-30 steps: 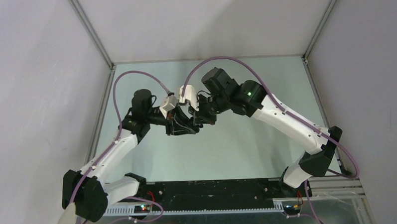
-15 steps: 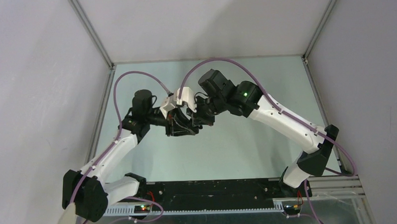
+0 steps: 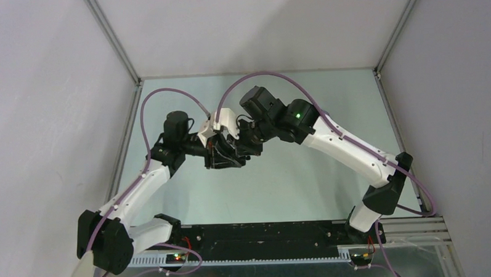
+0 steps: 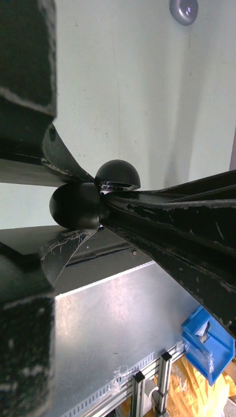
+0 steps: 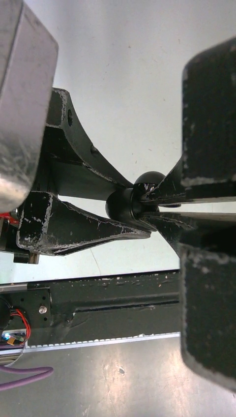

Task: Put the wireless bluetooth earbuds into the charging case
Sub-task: Place the earbud in the charging case, then close the charging case.

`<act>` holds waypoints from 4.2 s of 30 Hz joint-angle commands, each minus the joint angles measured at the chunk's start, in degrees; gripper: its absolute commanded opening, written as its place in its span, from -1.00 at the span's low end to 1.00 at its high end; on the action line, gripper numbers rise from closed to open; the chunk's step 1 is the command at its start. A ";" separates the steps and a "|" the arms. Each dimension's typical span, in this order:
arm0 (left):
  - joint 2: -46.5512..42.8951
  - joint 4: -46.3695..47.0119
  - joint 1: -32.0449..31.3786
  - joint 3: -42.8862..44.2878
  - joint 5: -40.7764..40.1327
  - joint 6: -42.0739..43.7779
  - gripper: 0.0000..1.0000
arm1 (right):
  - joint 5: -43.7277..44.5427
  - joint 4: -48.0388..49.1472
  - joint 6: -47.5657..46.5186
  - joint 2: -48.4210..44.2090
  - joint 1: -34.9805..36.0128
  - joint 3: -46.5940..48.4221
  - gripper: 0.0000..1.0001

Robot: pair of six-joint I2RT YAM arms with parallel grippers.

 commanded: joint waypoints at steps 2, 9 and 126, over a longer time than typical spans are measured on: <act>-1.20 3.14 -0.69 2.62 2.27 1.34 -1.00 | -0.22 0.53 -1.18 0.62 1.77 3.55 -0.68; -1.05 3.12 -0.67 2.55 2.13 1.45 -1.00 | -0.19 -0.85 -1.92 -2.05 1.08 4.71 -0.19; -1.74 -2.53 -0.63 4.02 0.84 4.91 -1.00 | -7.13 9.52 0.66 -9.22 -8.26 -11.59 -0.70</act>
